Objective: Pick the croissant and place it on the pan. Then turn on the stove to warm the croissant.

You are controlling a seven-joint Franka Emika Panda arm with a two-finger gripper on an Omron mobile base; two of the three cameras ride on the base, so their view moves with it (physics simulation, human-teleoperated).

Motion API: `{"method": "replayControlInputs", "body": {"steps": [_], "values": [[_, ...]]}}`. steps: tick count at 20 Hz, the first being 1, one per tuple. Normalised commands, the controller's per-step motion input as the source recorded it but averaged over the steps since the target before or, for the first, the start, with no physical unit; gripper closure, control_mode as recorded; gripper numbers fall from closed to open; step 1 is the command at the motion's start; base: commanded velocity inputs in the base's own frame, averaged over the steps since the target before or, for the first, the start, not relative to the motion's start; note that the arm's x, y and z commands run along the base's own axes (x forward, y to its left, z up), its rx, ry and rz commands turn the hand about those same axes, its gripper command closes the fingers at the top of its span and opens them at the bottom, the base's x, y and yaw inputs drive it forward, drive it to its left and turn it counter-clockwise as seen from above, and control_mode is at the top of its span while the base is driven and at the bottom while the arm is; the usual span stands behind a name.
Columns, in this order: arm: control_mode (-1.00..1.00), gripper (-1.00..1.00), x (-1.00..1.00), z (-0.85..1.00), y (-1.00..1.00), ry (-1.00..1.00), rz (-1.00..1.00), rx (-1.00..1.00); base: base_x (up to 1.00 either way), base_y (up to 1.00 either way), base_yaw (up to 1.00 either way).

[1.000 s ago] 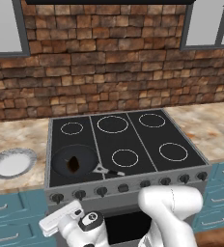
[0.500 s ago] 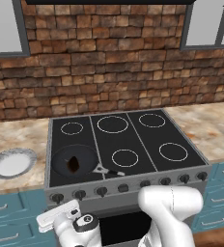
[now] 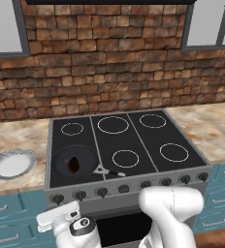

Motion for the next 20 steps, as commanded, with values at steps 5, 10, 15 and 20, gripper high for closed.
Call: {"method": "replayControlInputs", "body": {"steps": [5,10,15,20], "values": [[-1.0,-1.0,0.04,0.14,-0.08,-0.12,-0.07,0.01,0.0,0.0,0.0],[-1.0,-1.0,0.08,0.27,0.02,-0.22,-0.11,0.06,0.0,0.0,0.0],[-1.0,1.0,0.05,0.36,0.42,-0.28,-0.11,0.05,0.0,0.0,0.0],[-1.0,1.0,0.0,0.3,0.23,-0.28,-0.12,0.05,0.0,0.0,0.0]]}}
